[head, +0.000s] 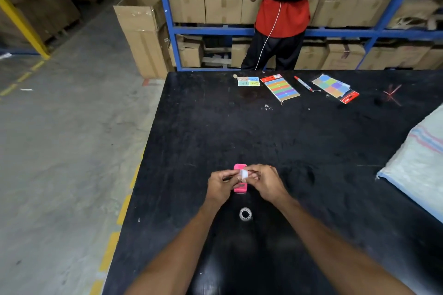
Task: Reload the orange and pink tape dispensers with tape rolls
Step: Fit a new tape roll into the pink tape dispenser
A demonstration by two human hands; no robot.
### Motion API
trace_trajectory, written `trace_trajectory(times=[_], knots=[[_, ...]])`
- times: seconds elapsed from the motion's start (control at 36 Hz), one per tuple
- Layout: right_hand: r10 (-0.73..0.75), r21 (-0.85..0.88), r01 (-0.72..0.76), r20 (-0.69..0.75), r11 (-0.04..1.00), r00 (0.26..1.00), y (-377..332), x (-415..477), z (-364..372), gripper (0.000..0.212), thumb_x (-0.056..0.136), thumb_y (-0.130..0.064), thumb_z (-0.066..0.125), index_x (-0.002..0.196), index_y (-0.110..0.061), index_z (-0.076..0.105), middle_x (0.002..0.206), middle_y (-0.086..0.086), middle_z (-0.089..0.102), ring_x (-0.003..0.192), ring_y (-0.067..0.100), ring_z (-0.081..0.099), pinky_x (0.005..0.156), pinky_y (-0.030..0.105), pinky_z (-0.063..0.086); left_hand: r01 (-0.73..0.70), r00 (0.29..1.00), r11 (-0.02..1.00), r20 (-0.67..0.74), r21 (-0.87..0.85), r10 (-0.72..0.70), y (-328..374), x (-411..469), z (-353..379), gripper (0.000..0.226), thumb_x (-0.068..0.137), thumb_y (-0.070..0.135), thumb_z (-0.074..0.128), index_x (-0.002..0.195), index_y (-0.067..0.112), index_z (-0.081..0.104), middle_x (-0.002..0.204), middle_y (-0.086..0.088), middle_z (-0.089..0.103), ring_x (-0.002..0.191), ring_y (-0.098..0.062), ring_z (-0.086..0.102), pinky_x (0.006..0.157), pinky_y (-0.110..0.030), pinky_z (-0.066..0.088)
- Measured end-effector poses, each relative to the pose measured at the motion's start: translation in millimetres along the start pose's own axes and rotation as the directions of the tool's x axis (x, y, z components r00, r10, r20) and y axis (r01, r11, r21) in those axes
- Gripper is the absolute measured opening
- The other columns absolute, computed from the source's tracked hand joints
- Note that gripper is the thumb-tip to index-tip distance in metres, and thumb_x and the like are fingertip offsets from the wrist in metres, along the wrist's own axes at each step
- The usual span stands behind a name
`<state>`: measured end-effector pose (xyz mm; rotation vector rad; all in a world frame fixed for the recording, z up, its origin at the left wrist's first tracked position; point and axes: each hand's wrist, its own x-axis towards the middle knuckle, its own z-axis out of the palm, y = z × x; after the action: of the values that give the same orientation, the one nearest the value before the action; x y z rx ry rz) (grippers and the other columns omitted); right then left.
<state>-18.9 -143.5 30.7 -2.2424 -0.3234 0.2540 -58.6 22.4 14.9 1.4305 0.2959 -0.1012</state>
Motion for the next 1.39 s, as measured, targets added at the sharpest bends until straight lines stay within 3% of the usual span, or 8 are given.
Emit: trace_trajectory(times=[0.17,0.31,0.53,0.75,0.89,1.14,1.25,1.39], knots=[[0.011,-0.044,-0.011,0.009,0.999,1.000,-1.3,-18.9,3.0,0.026,0.078,-0.020,0.081,0.103,-0.023,0.074,0.094,-0.003,0.071,0.088,0.009,0.068,0.082,0.026,0.053,0.028,0.998,0.999,0.049,-0.025,-0.026,-4.6,-13.7,-4.8,0.023,0.087,0.002,0.070,0.110,-0.004,0.071,0.102,-0.020,0.075,0.086,-0.021,0.075,0.072,-0.025,0.061],[0.134,-0.095,-0.130,0.042,0.987,0.990,12.5,-39.1,-1.3,0.023,0.078,-0.010,0.079,0.093,-0.019,0.065,0.092,0.001,0.070,0.080,0.008,0.069,0.073,0.014,0.051,0.097,0.994,0.995,0.039,0.021,-0.098,-18.0,-14.7,-13.9,0.020,0.085,0.009,0.074,0.105,0.007,0.074,0.104,-0.018,0.075,0.093,-0.023,0.073,0.075,-0.031,0.061],[0.248,-0.453,-0.159,0.142,0.877,0.958,60.0,-67.8,24.9,0.024,0.081,-0.008,0.066,0.103,-0.014,0.058,0.114,0.007,0.056,0.094,0.030,0.064,0.074,0.034,0.048,0.128,0.985,0.992,0.116,-0.011,-0.126,-20.7,-15.9,-19.2,0.029,0.084,0.011,0.075,0.111,0.002,0.072,0.105,-0.018,0.075,0.099,-0.026,0.074,0.085,-0.034,0.060],[0.330,-0.516,-0.166,0.245,0.841,0.912,100.8,-63.1,54.2,0.057,0.078,-0.019,0.075,0.129,-0.017,0.051,0.126,0.004,0.042,0.117,0.032,0.054,0.096,0.044,0.050,0.076,0.996,0.997,0.048,-0.019,-0.075,-19.7,-11.8,-22.1,0.028,0.081,0.003,0.076,0.109,-0.002,0.073,0.104,-0.019,0.075,0.090,-0.018,0.073,0.076,-0.021,0.058],[0.214,-0.731,0.107,0.331,0.673,0.919,67.6,-51.8,56.8,0.095,0.067,-0.048,0.080,0.145,-0.021,0.033,0.140,0.004,0.037,0.128,0.028,0.037,0.103,0.045,0.032,0.101,0.995,0.994,-0.012,-0.042,-0.101,-21.7,-8.8,-25.7,0.020,0.080,0.000,0.075,0.100,0.004,0.075,0.097,-0.017,0.075,0.088,-0.022,0.073,0.077,-0.024,0.059],[0.063,-0.615,0.149,0.310,0.775,0.949,68.5,-46.6,80.7,0.039,0.082,-0.025,0.061,0.120,-0.026,0.056,0.122,0.003,0.055,0.117,0.027,0.054,0.093,0.038,0.037,0.116,0.991,0.993,-0.064,-0.013,-0.116,-20.1,-11.4,-33.5,0.028,0.080,-0.002,0.076,0.108,-0.004,0.072,0.104,-0.020,0.075,0.093,-0.023,0.073,0.079,-0.021,0.059],[0.059,-0.143,-0.032,0.190,0.989,0.980,55.9,-34.6,61.8,0.032,0.074,-0.017,0.073,0.104,-0.021,0.062,0.101,-0.003,0.066,0.095,0.018,0.064,0.082,0.033,0.048,0.107,0.992,0.994,-0.061,-0.020,-0.108,-19.0,-12.3,-40.8,0.027,0.081,-0.002,0.075,0.107,-0.005,0.071,0.105,-0.023,0.074,0.085,-0.019,0.074,0.079,-0.022,0.059],[0.081,0.307,-0.143,0.204,0.941,0.976,23.6,-16.2,27.1,0.037,0.074,0.002,0.081,0.103,-0.012,0.062,0.086,-0.003,0.067,0.078,0.010,0.063,0.076,0.027,0.055,0.101,0.995,0.995,-0.011,0.017,-0.101,-15.5,-14.8,-34.9,0.027,0.080,0.002,0.077,0.106,-0.003,0.073,0.104,-0.024,0.074,0.094,-0.027,0.072,0.087,-0.029,0.059]])
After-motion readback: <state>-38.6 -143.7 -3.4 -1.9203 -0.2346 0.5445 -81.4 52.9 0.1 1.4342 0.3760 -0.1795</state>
